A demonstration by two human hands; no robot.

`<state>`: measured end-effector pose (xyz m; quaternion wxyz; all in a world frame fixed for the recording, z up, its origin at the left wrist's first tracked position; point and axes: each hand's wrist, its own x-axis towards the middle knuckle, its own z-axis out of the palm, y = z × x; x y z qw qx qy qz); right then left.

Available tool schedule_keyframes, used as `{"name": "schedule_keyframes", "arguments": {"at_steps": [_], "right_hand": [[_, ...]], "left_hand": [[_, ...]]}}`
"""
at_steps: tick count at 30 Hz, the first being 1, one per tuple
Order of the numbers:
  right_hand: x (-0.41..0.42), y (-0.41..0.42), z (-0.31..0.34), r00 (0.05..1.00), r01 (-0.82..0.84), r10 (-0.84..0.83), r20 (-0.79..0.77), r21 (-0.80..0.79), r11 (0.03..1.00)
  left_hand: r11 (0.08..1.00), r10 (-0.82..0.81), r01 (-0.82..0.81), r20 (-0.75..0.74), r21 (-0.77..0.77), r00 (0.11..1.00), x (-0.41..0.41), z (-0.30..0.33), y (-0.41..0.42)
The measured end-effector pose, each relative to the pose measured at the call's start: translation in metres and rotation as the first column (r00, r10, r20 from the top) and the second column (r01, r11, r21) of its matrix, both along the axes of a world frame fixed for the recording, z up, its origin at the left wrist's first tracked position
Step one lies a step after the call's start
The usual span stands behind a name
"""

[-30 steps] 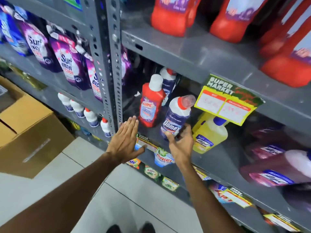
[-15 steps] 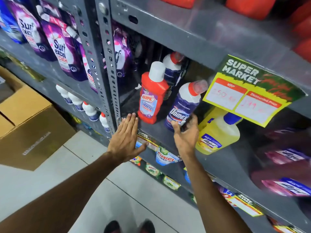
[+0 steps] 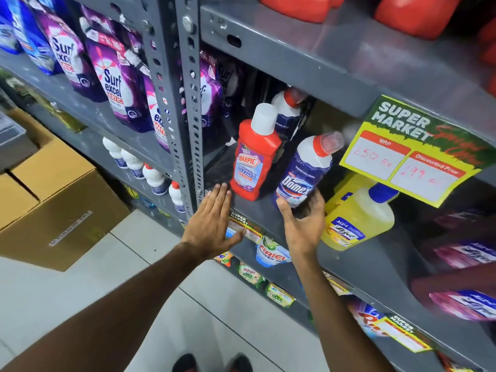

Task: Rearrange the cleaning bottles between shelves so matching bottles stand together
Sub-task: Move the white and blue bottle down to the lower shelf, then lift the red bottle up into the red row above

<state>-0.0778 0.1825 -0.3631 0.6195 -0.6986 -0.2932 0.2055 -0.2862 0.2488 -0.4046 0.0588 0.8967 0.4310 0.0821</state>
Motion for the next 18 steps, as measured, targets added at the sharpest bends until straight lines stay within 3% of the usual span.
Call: {"name": "schedule_keyframes", "arguments": {"at_steps": [4, 12, 18], "right_hand": [[-0.034, -0.028, 0.010, 0.982, 0.128, -0.128, 0.141, 0.013, 0.992], [-0.071, 0.003, 0.019, 0.956, -0.179, 0.197, 0.218, -0.097, 0.979], [-0.075, 0.050, 0.025, 0.959, -0.147, 0.168, 0.228, -0.107, 0.983]], "left_hand": [[1.000, 0.000, -0.001, -0.019, -0.024, 1.000, 0.000, 0.001, 0.002], [1.000, -0.002, 0.001, -0.014, -0.024, 1.000, 0.001, -0.001, 0.002], [1.000, -0.014, 0.014, 0.018, -0.026, 1.000, 0.000, -0.004, 0.003]]}}
